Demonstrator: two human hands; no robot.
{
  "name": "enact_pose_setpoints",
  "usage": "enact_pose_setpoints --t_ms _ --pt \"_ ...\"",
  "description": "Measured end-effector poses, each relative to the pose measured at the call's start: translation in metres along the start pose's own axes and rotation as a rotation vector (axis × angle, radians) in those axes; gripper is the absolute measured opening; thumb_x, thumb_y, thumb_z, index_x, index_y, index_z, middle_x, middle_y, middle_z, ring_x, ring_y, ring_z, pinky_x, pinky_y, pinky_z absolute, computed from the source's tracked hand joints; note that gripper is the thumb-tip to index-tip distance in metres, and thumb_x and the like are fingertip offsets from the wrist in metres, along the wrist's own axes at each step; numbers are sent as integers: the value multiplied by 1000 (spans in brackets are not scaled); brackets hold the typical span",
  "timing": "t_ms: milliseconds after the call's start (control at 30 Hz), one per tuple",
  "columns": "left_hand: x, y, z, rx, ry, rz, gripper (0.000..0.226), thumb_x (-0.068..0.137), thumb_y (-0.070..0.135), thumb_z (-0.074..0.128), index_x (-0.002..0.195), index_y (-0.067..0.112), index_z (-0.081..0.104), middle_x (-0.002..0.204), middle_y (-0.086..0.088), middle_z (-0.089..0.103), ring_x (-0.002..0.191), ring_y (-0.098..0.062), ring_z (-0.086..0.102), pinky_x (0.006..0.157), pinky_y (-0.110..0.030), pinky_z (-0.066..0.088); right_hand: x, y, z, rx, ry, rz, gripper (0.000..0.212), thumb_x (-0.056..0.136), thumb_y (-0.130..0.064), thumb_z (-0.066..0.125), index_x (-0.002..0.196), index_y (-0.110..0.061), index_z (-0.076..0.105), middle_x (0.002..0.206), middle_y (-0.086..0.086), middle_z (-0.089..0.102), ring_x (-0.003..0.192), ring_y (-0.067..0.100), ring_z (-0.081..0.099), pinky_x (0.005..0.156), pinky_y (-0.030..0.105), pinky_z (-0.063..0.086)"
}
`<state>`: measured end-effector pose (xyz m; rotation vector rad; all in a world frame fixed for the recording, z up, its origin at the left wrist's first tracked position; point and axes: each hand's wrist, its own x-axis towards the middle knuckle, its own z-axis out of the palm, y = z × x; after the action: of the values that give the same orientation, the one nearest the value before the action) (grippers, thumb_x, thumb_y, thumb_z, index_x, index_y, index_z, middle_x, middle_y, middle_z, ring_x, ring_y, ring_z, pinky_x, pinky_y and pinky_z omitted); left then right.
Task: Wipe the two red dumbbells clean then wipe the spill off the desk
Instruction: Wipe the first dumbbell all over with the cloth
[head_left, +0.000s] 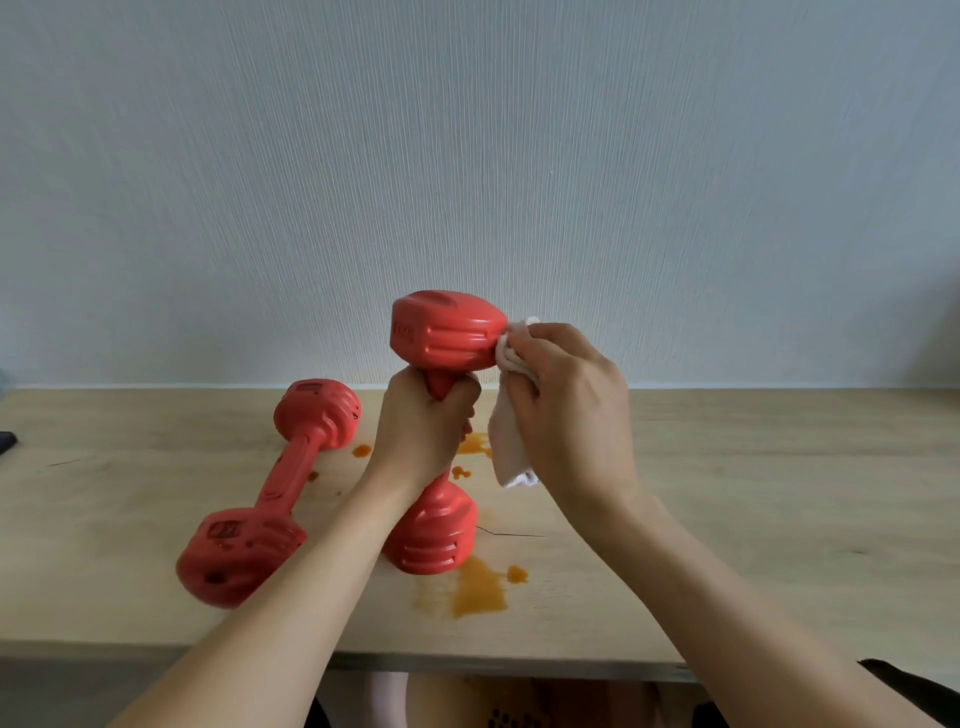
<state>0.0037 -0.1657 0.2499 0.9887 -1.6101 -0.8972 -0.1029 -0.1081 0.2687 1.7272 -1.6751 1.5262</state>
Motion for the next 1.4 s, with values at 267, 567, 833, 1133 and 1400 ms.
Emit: enact_pose_setpoints --t_ms 267,567,833,1133,1400 --pt "-7 6 -7 -106 -311 -1 29 73 22 55 48 8 51 44 -10 47 44 -21 46 47 -26 40 11 24 -7 164 -73 103 23 73 4 56 85 -5 74 93 7 71 82 15 64 70 5 38" --pt "-6 8 -10 -55 -266 -7 25 88 8 58 64 9 62 52 -1 62 53 -12 61 58 -20 51 6 16 -19 208 33 152 26 73 5 65 94 -8 72 95 1 70 84 1 56 72 0 38" --pt "-5 8 -10 -18 -168 -43 39 88 9 58 49 10 53 42 0 52 43 -12 50 50 -18 43 15 8 -34 320 108 74 27 81 -3 65 106 -10 67 113 0 61 99 0 56 75 16 47" --pt "-9 7 -14 203 -265 52 45 84 7 61 42 16 48 31 5 47 34 -5 47 47 -12 39 13 22 -40 462 -337 130 21 92 -12 50 100 -8 69 110 -2 62 100 -8 56 83 5 37" --pt "-8 8 -9 235 -239 26 35 82 7 62 48 7 51 33 4 47 35 -7 48 46 -16 38 7 28 -38 317 -257 51 20 93 -8 53 104 -7 71 106 3 65 95 5 60 79 9 42"
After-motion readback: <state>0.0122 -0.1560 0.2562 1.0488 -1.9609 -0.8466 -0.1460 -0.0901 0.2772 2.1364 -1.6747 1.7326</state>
